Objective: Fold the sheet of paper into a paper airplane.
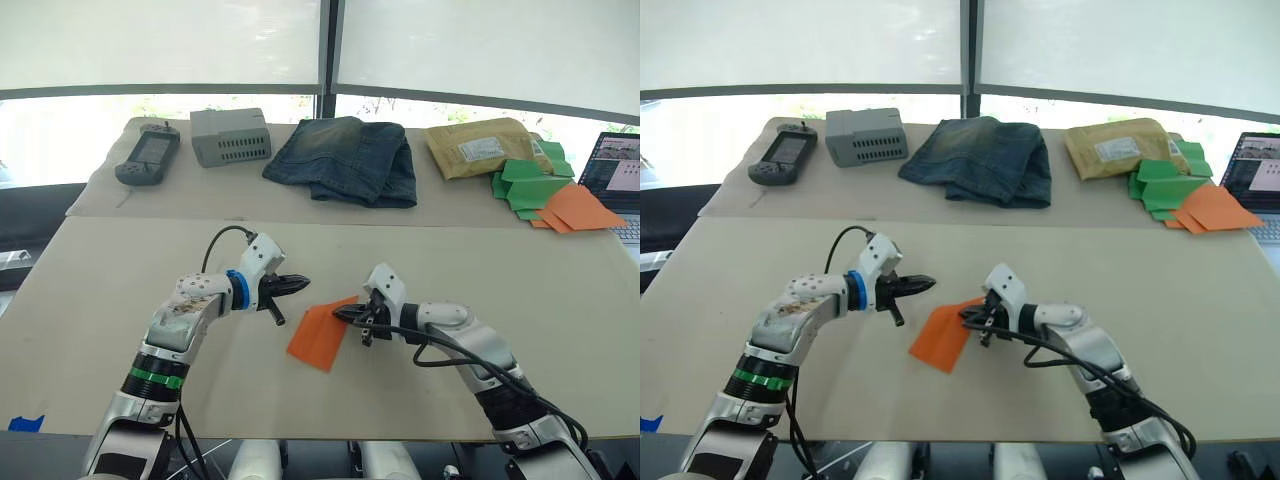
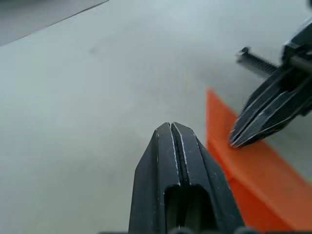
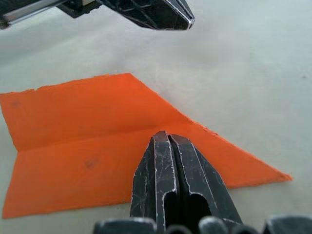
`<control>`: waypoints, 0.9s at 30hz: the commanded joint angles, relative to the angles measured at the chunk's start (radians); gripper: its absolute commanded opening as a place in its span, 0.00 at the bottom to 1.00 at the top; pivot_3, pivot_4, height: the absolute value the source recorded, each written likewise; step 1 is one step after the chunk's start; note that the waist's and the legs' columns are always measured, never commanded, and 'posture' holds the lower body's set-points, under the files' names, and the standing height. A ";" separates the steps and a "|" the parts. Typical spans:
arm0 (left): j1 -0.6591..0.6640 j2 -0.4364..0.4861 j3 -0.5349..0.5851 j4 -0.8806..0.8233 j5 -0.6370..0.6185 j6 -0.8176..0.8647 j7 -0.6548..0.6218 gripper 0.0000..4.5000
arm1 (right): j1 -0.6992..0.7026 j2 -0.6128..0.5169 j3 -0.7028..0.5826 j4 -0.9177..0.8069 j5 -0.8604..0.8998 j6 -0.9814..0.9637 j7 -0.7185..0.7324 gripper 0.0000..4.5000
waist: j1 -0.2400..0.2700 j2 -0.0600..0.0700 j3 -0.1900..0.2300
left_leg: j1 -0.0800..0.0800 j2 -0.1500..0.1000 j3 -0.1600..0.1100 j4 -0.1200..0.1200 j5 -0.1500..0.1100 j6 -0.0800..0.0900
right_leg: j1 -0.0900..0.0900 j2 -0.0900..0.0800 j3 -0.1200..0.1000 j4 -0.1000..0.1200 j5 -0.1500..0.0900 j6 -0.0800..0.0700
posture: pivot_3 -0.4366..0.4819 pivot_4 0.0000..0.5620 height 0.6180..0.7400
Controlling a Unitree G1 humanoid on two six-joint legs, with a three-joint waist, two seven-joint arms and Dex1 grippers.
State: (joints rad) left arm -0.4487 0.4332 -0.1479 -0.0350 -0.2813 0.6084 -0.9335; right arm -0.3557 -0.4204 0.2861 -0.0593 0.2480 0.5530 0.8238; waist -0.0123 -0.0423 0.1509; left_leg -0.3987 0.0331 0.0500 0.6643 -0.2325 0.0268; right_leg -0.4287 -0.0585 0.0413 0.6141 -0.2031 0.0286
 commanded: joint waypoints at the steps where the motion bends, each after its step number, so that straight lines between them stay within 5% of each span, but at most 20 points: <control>1: -0.012 -0.003 -0.077 -0.078 -0.025 -0.021 -0.072 0.01 | 0.028 -0.013 0.016 0.015 -0.040 0.028 -0.033 0.00 | 0.000 0.000 0.000 | 0.001 0.000 0.000 0.000 0.000 0.000 | 0.001 0.000 0.000 0.000 0.000 0.000 | 0.48 0.27 0.85; 6: -0.002 0.036 -0.193 -0.056 0.063 -0.040 -0.080 0.01 | 0.073 -0.034 -0.034 -0.054 -0.016 0.062 -0.070 0.00 | 0.002 0.000 0.000 | 0.001 0.000 0.000 0.000 0.000 0.000 | 0.001 0.000 0.000 0.000 0.000 0.000 | 0.48 0.27 0.85; 16: 0.010 0.049 -0.244 0.019 0.114 -0.060 -0.069 0.01 | 0.175 -0.045 -0.127 -0.170 0.027 0.072 -0.107 0.00 | 0.012 0.000 0.000 | 0.000 -0.001 0.000 0.000 0.000 0.000 | 0.002 -0.002 0.000 -0.003 0.000 0.001 | 0.48 0.27 0.85; 27: 0.040 0.049 -0.266 0.005 0.131 -0.065 -0.067 0.01 | 0.057 0.012 -0.158 0.019 -0.022 -0.079 -0.157 0.00 | 0.009 0.000 0.000 | 0.006 -0.001 0.002 0.000 0.001 0.000 | 0.006 -0.001 0.001 -0.001 -0.003 -0.005 | 0.48 0.27 0.85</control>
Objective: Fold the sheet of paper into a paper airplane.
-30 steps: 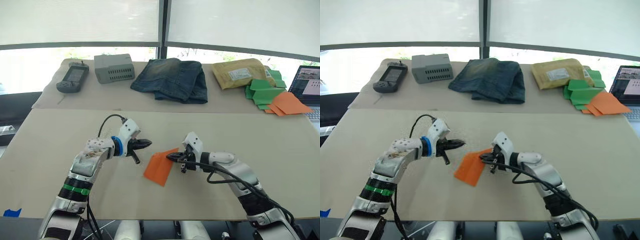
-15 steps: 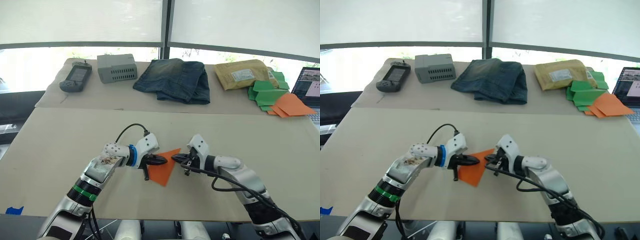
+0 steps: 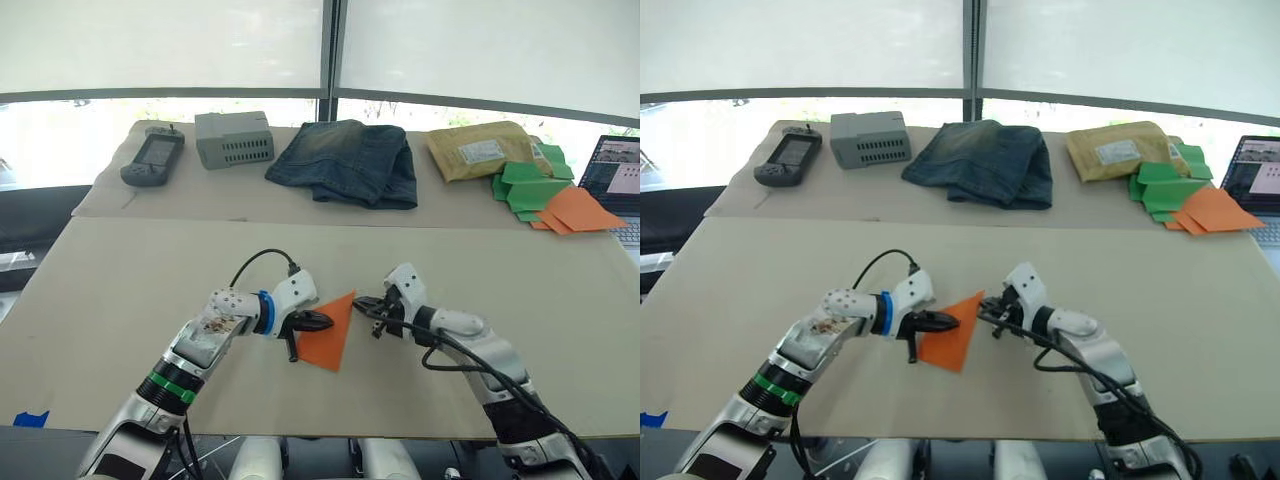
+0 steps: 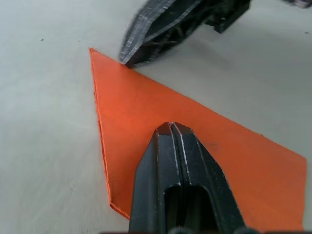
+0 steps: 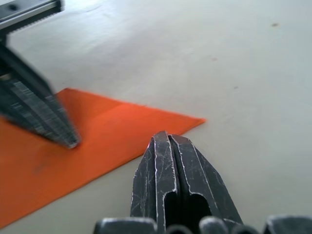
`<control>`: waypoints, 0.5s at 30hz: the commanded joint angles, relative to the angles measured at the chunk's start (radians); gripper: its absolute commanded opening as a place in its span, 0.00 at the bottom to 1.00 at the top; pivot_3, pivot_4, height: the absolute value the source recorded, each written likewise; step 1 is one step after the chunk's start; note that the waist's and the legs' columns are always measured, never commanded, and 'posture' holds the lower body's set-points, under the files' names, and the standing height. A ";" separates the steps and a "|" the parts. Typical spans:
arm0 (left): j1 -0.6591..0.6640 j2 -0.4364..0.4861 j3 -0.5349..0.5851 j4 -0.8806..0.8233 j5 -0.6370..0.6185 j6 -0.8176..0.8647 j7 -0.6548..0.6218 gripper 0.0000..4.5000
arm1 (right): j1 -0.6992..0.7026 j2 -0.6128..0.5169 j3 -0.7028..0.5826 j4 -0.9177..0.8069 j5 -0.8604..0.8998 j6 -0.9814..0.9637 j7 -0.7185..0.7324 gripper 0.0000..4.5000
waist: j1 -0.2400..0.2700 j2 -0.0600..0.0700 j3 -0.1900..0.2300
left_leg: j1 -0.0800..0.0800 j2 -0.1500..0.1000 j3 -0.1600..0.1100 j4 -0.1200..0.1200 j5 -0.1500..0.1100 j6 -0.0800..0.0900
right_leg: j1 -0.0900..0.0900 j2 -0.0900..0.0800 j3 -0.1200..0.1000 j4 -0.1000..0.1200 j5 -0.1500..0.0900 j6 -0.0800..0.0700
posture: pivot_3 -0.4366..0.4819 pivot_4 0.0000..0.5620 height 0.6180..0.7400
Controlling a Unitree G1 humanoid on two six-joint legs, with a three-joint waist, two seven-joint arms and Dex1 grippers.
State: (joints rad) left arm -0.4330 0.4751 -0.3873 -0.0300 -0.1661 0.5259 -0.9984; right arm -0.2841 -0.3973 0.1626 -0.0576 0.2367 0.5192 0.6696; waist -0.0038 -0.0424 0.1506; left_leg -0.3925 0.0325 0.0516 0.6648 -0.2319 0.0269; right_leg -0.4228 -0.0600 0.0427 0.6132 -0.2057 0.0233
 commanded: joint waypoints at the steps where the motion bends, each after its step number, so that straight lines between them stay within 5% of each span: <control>1: 0.028 0.010 -0.025 -0.005 0.015 0.020 -0.002 0.01 | -0.017 -0.017 -0.035 0.022 -0.011 -0.061 0.006 0.00 | 0.000 0.000 0.000 | 0.000 0.000 0.000 0.000 0.000 0.000 | 0.000 0.000 0.000 0.000 0.000 0.000 | 0.48 0.27 0.85; 15: 0.041 0.014 -0.008 -0.011 0.017 0.026 0.006 0.01 | -0.052 -0.005 0.004 0.111 -0.054 -0.269 0.093 0.00 | -0.003 0.000 0.000 | -0.004 0.000 0.000 0.000 -0.001 0.001 | -0.002 0.000 0.000 0.000 0.002 0.007 | 0.48 0.27 0.85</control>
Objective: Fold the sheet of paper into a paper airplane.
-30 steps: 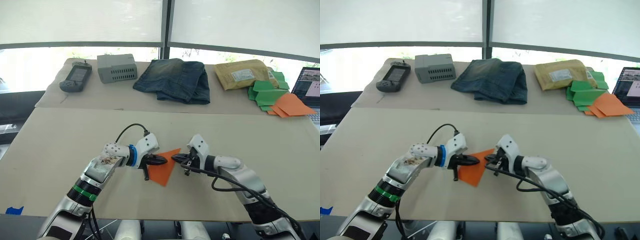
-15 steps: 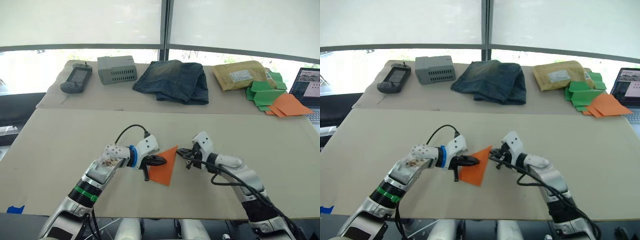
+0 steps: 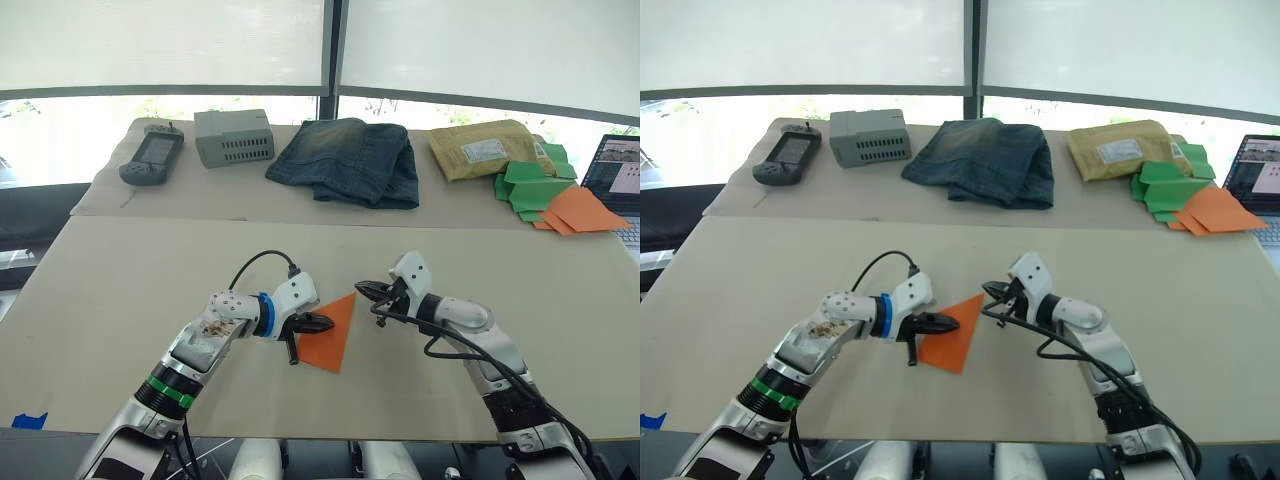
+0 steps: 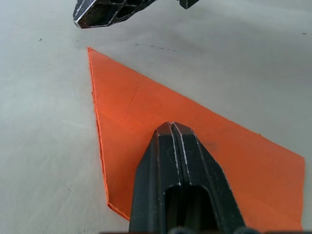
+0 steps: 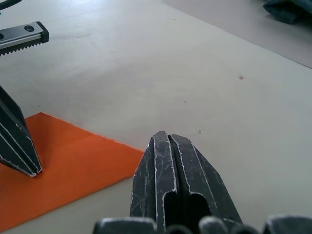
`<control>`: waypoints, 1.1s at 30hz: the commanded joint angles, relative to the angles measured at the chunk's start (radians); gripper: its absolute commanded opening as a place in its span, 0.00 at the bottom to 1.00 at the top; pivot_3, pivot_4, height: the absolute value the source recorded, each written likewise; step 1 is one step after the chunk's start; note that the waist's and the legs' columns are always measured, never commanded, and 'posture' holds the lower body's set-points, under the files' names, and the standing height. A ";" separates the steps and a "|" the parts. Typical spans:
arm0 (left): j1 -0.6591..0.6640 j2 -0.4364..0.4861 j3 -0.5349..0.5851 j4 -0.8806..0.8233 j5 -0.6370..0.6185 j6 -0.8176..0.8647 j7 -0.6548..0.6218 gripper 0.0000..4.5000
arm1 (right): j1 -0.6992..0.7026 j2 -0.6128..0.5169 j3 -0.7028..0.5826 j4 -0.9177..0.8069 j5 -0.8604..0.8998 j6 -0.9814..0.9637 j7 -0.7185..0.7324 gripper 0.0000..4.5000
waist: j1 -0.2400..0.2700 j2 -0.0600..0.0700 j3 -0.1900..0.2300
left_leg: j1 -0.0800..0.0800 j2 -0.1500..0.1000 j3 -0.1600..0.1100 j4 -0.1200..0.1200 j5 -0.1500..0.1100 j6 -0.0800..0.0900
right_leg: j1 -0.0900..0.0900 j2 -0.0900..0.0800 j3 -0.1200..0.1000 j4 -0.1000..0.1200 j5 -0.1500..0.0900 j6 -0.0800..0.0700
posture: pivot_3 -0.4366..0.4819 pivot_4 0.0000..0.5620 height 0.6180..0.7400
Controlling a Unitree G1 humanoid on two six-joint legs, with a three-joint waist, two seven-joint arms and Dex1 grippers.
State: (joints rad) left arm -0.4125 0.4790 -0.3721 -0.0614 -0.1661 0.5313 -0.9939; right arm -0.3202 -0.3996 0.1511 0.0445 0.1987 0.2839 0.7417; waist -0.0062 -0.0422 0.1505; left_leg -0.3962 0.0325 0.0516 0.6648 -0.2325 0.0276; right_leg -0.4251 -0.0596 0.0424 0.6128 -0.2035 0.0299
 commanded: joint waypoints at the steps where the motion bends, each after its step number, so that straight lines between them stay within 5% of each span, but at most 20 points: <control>1: 0.021 0.010 -0.022 0.020 0.017 0.020 0.002 0.01 | -0.016 -0.004 0.025 0.022 -0.028 -0.037 0.025 0.00 | 0.000 0.000 0.000 | 0.000 0.000 0.000 0.000 0.000 0.000 | 0.000 0.000 0.000 0.000 0.000 0.000 | 0.48 0.27 0.85; 16: 0.010 0.009 -0.020 0.026 0.024 0.035 0.011 0.01 | 0.005 -0.058 0.147 0.055 -0.130 -0.096 0.145 0.00 | -0.005 0.000 0.000 | 0.003 0.000 0.000 0.000 0.000 0.000 | 0.002 0.000 0.000 0.001 0.000 0.000 | 0.48 0.27 0.85; 33: 0.007 0.004 -0.014 -0.002 -0.004 0.095 -0.002 0.01 | 0.139 -0.132 0.246 -0.197 -0.139 0.005 0.206 0.00 | -0.005 0.000 -0.002 | 0.005 0.001 0.000 0.000 0.000 0.000 | 0.003 0.000 0.000 0.002 -0.003 -0.003 | 0.48 0.27 0.85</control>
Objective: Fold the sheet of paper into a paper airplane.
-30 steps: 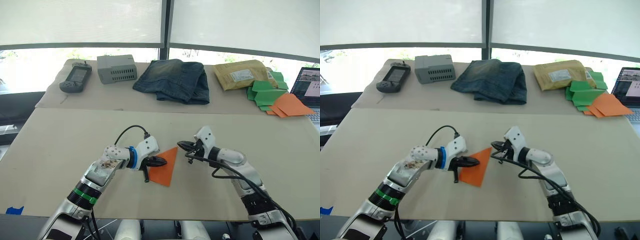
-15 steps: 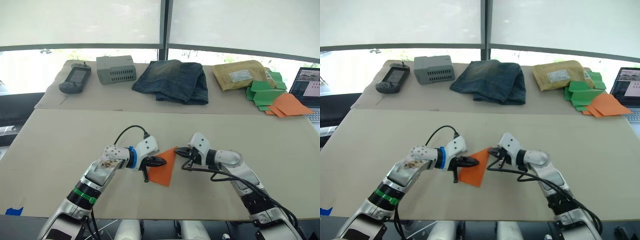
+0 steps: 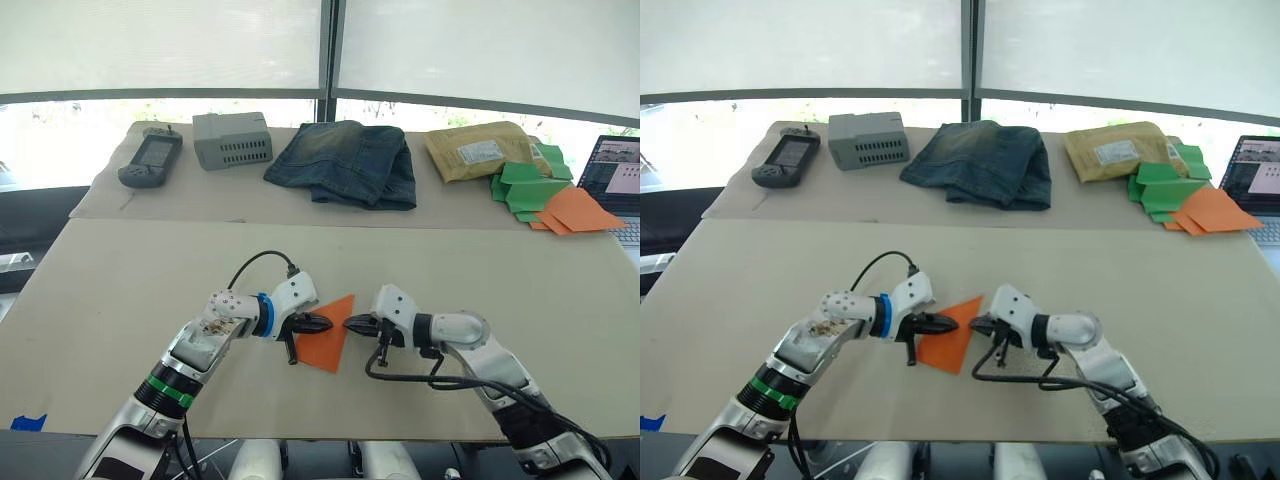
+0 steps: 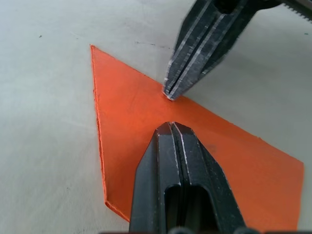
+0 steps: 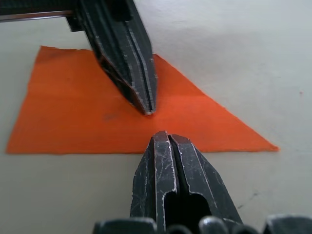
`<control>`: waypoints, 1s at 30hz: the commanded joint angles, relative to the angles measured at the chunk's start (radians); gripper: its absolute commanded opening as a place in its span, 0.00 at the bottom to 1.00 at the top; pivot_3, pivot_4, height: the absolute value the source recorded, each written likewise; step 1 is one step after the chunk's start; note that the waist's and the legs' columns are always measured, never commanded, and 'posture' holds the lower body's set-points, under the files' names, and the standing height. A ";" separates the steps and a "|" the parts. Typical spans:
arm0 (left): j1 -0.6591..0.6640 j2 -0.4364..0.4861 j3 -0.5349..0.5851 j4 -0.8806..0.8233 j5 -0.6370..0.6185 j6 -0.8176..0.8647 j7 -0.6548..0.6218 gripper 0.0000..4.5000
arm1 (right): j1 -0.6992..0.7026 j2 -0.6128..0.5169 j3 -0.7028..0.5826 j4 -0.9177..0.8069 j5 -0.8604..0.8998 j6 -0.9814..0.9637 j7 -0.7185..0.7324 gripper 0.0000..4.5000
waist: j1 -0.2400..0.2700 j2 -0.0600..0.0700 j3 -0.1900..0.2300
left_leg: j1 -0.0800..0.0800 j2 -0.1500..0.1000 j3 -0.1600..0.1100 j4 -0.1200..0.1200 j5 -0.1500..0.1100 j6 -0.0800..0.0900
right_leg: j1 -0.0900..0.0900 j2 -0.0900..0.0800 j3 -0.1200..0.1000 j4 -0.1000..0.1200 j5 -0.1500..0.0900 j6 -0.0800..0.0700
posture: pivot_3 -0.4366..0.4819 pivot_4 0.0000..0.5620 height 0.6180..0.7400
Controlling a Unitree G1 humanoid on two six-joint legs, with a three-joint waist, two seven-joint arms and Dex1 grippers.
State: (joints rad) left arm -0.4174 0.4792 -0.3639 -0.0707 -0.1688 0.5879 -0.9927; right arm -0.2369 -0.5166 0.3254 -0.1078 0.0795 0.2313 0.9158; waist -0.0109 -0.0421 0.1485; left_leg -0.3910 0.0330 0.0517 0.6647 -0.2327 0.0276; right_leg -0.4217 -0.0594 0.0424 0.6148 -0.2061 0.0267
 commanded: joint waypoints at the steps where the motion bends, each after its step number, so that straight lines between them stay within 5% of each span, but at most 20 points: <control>1: 0.009 0.004 -0.023 0.008 -0.003 0.042 -0.006 0.01 | 0.069 -0.019 0.077 -0.069 -0.021 0.070 0.027 0.00 | 0.000 0.000 0.000 | 0.000 0.000 0.000 0.000 0.000 0.000 | 0.000 0.000 0.000 0.000 0.000 0.000 | 0.48 0.27 0.85; 15: -0.016 -0.004 -0.068 0.038 -0.017 0.064 -0.059 0.01 | 0.228 -0.066 0.182 -0.356 -0.093 0.240 -0.043 0.00 | 0.002 -0.001 -0.003 | 0.000 0.000 0.000 0.000 -0.001 -0.001 | -0.001 0.000 -0.001 0.000 -0.004 -0.003 | 0.48 0.27 0.85; 30: -0.070 -0.018 -0.079 0.144 0.004 0.005 -0.102 0.01 | 0.243 -0.134 0.242 -0.451 -0.159 0.275 -0.026 0.00 | 0.015 -0.001 -0.011 | 0.001 0.000 0.000 0.000 -0.004 -0.002 | 0.000 0.001 -0.001 0.000 -0.008 -0.005 | 0.48 0.27 0.85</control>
State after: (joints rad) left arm -0.4944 0.4634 -0.4115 0.0395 -0.1936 0.5924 -1.0971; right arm -0.0227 -0.6198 0.5215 -0.5814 -0.0930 0.4662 0.8359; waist 0.0043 -0.0427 0.1374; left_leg -0.3899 0.0325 0.0514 0.6647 -0.2367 0.0255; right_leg -0.4215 -0.0588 0.0413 0.6150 -0.2143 0.0215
